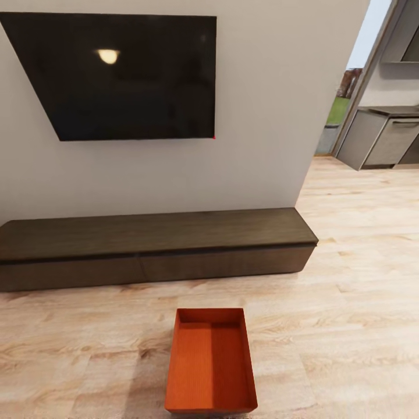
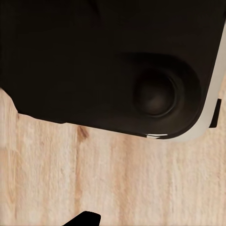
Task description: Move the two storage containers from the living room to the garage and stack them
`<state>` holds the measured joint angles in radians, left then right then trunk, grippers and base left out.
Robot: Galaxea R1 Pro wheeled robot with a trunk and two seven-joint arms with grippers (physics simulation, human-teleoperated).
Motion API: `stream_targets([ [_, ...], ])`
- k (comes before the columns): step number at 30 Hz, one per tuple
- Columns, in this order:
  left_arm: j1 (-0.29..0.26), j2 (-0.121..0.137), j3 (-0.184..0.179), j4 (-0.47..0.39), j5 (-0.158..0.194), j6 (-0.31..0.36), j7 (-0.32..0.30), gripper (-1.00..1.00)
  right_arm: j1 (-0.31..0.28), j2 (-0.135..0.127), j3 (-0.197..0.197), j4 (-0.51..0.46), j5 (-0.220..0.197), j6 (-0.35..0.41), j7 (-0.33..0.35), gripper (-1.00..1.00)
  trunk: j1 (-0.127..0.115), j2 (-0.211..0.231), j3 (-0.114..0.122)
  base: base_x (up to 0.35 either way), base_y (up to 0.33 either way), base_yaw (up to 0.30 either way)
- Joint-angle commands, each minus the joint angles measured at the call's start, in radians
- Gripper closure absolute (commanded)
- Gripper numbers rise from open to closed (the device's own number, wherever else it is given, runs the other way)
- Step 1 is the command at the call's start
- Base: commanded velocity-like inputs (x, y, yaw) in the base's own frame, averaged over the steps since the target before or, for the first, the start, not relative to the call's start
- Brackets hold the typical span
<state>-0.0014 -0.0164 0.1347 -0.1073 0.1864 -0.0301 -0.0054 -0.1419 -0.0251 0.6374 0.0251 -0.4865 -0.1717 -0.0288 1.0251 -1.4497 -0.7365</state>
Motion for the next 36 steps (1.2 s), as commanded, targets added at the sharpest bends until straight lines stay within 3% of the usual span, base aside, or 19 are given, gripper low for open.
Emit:
stream_targets([
  [1,0.000,0.000,0.006,0.000,0.002,-0.002,-0.001,-1.00,-0.001,0.001,0.008,0.003,-0.007,-0.005,0.000,-1.00,0.000,0.000,-0.002,0.000,0.000,0.000],
  [36,0.000,0.001,0.006,0.000,0.002,-0.002,0.000,-1.00,-0.001,0.001,0.008,0.003,-0.010,-0.005,0.000,-1.00,0.000,0.000,-0.058,0.000,0.000,0.000],
])
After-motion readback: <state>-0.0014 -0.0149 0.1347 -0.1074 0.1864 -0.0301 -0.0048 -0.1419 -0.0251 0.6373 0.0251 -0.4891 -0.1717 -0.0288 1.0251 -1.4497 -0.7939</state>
